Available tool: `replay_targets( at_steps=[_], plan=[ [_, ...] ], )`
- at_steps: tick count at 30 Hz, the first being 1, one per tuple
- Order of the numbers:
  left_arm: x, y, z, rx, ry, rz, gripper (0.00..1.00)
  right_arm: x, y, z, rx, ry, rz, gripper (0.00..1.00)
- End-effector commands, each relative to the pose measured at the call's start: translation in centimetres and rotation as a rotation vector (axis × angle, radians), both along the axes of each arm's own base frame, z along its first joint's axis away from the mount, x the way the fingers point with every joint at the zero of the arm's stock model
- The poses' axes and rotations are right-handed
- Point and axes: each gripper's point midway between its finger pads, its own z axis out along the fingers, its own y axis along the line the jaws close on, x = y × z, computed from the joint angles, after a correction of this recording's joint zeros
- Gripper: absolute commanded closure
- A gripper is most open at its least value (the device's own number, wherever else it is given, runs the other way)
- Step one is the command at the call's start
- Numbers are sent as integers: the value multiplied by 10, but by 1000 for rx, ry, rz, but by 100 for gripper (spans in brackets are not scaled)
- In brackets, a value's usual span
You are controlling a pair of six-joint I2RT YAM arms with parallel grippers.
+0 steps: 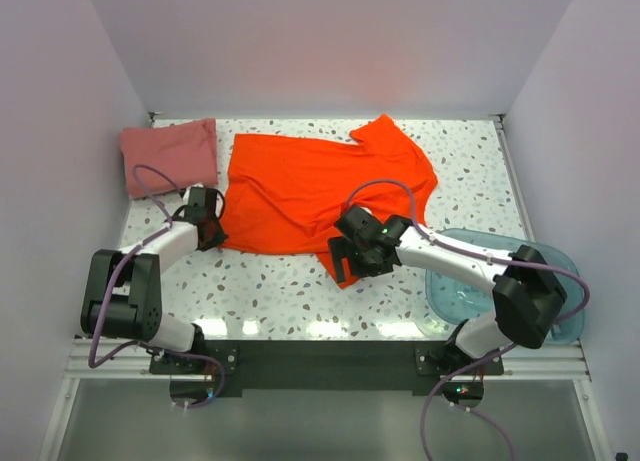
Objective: Fold and stack the t-shirts
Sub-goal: Flatten the tshirt out
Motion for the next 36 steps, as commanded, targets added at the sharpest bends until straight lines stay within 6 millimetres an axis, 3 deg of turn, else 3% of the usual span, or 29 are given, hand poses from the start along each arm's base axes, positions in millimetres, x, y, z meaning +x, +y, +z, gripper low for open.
replay_targets(
  at_steps=[1,8,10,17,27,36],
  plan=[
    [11,1,13,-12,-31,-17,91,3,14,9,-4,-42,5,14],
    [9,2,14,-17,-26,-22,92,4,43,-12,82,-34,42,25],
    [8,2,14,-15,-22,-26,93,6,45,-24,66,-20,41,27],
    [7,1,18,-21,-24,-33,96,15,57,-39,59,-28,82,30],
    [3,4,26,-15,-42,-26,96,-10,34,-61,10,72,22,38],
    [2,3,32,-23,-56,-33,97,-20,3,-79,-125,96,-8,54]
  ],
)
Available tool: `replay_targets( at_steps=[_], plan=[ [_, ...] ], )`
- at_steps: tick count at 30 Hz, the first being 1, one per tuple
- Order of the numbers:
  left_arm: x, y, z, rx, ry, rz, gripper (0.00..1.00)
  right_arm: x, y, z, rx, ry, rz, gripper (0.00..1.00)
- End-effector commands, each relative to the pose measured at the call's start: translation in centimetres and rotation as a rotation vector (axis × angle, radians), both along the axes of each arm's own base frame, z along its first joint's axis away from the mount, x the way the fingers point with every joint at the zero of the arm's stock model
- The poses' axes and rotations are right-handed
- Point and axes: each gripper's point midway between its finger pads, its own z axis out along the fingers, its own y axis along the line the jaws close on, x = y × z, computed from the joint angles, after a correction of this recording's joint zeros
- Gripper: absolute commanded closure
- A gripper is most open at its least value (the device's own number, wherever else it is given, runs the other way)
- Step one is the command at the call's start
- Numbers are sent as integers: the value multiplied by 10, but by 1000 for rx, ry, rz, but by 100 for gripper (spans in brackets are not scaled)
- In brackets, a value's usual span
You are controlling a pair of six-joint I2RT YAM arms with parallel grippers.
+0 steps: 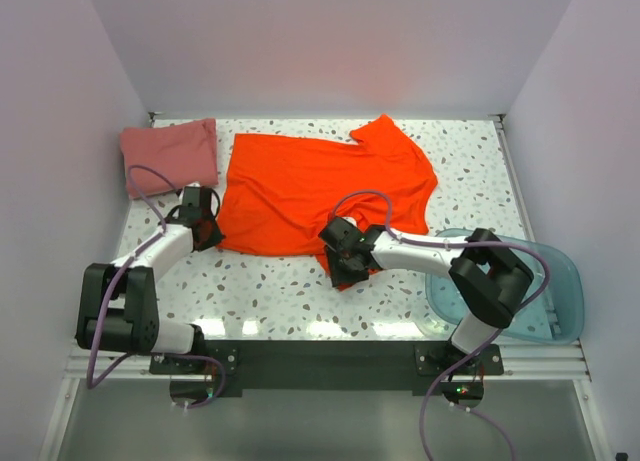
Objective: Fold and stack the t-shirts
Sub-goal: Flatten the tshirt out
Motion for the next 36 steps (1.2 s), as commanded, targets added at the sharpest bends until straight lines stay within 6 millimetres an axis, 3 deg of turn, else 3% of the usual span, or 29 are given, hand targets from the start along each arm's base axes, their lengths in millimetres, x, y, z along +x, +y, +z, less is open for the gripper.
replay_targets(
  at_steps=[1,3,4,7,14,18,25,31,36],
  plan=[
    [9,2,17,2,-48,-14,97,-24,-33,-25,-127,83,-29,60],
    [10,2,17,1,-47,-16,98,-26,-36,-26,-134,89,-30,70],
    [9,3,17,4,-47,-18,98,-26,-36,-23,-133,89,-35,81],
    [9,5,20,9,-49,-19,99,-30,-41,-11,-134,93,-42,99],
    [6,11,31,29,-54,-25,100,-59,-68,40,-115,123,-55,100],
    [1,13,37,41,-51,-29,100,-75,-81,59,-101,146,-61,100],
    [-10,23,43,79,-30,-20,100,-98,-97,74,-117,202,-53,100],
    [-17,32,46,102,-9,-26,100,-106,-105,84,-115,212,-65,100],
    [-11,23,56,61,-20,-66,100,-91,-93,99,-89,163,-75,100]
  ],
)
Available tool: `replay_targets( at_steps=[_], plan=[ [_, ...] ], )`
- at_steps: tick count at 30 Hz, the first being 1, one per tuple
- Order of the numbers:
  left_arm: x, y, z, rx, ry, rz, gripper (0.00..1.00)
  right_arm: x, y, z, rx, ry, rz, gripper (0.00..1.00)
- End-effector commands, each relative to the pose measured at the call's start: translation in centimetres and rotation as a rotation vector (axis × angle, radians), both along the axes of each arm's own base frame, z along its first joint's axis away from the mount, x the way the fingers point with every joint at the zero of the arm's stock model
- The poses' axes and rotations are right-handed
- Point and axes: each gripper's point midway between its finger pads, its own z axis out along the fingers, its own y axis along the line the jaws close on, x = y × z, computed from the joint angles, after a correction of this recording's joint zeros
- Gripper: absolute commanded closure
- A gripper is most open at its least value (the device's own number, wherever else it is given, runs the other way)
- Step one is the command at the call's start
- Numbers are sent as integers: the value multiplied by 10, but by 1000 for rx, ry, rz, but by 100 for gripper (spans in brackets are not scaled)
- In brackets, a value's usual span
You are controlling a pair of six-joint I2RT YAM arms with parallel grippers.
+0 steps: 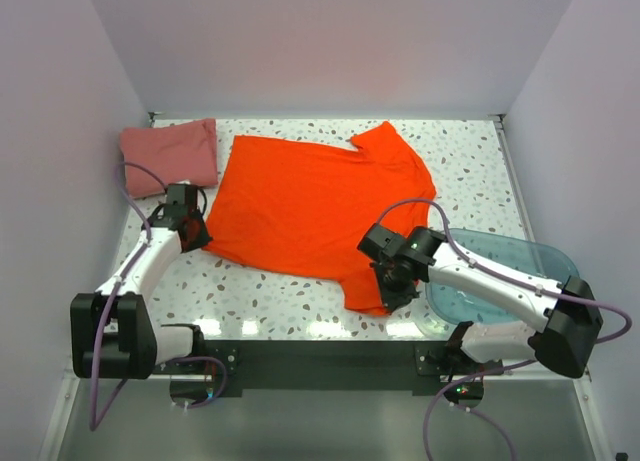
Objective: Fold and stack the t-shirts
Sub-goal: Flatten the tshirt out, then fold the tshirt
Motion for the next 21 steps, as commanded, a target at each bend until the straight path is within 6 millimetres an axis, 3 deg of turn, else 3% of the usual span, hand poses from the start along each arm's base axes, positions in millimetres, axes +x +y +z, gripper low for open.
replay_targets(
  at_steps=[1,5,8,14,15,16,17,18,19,20,21],
  plan=[
    [18,-3,29,-13,-58,-44,100,15,14,26,40,-60,-22,100],
    [39,-8,50,-21,-69,-95,100,48,24,30,11,-120,-28,100],
    [54,-10,55,-24,-58,-129,100,80,28,41,35,-164,-67,100],
    [90,-21,54,-63,-50,-196,100,160,32,53,88,-255,-89,100],
    [95,-23,43,-74,-16,-205,100,174,38,63,109,-280,-82,100],
    [99,-26,42,-87,-7,-220,100,186,37,52,86,-255,-85,100],
    [108,-27,48,-86,-18,-231,100,194,39,52,84,-255,-76,100],
    [113,-27,41,-89,0,-235,100,208,43,62,96,-283,-56,100],
    [117,-26,41,-85,2,-236,100,220,40,52,69,-264,-63,100],
    [126,-26,47,-80,-16,-238,100,227,39,52,60,-266,-52,100],
    [130,-26,40,-81,2,-237,100,241,41,60,69,-291,-54,100]
  ],
)
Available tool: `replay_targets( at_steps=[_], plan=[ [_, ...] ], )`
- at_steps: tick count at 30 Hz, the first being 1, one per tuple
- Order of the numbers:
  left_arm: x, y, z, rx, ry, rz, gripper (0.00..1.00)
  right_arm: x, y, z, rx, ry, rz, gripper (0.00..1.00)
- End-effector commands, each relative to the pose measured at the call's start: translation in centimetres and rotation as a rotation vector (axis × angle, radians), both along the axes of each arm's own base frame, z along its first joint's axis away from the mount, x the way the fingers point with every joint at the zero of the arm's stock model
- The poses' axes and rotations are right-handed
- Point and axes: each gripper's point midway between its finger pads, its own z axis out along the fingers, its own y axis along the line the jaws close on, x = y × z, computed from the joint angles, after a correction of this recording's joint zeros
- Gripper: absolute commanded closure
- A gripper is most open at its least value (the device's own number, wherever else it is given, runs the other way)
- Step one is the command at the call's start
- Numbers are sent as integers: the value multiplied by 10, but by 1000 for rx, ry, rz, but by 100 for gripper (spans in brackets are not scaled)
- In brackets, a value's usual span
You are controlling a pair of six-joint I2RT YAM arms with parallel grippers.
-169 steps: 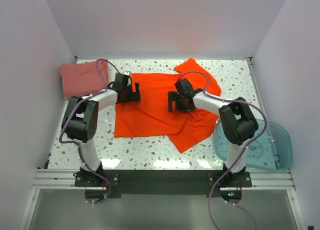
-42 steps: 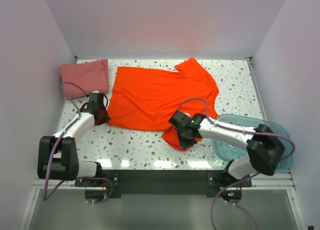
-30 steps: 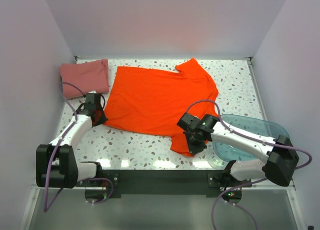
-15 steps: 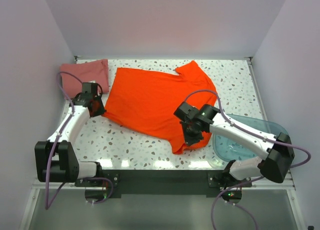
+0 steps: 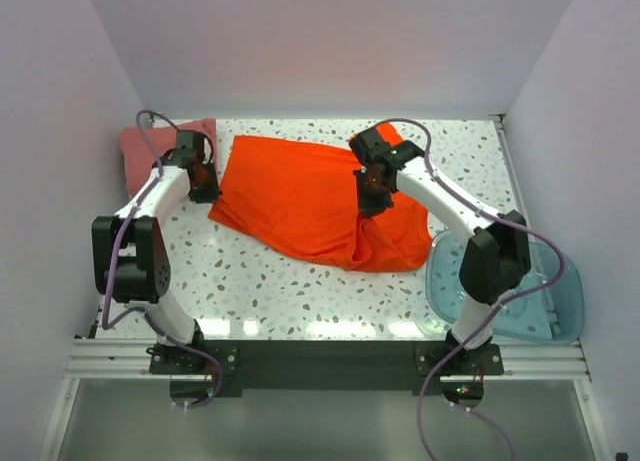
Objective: Fold and stack the t-shirts
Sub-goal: Fold the tshirt
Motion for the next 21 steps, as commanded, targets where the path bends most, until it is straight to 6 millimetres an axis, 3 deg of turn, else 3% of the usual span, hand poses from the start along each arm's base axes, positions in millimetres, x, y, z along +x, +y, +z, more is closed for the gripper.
replay_targets(
  at_steps=[1,7,9,14,21],
  plan=[
    [23,-1,12,-5,-23,-43,100,39,-1,7,-23,-46,57,100],
    [51,0,3,0,8,-47,100,81,-12,5,-49,-49,51,100],
    [60,11,1,-1,15,-19,100,92,-14,0,-59,-44,53,100],
    [76,17,-3,-8,32,-8,100,110,-26,-8,-74,-30,38,100],
    [90,13,-12,-40,43,-21,100,132,-23,-11,-76,-28,67,100]
  ],
)
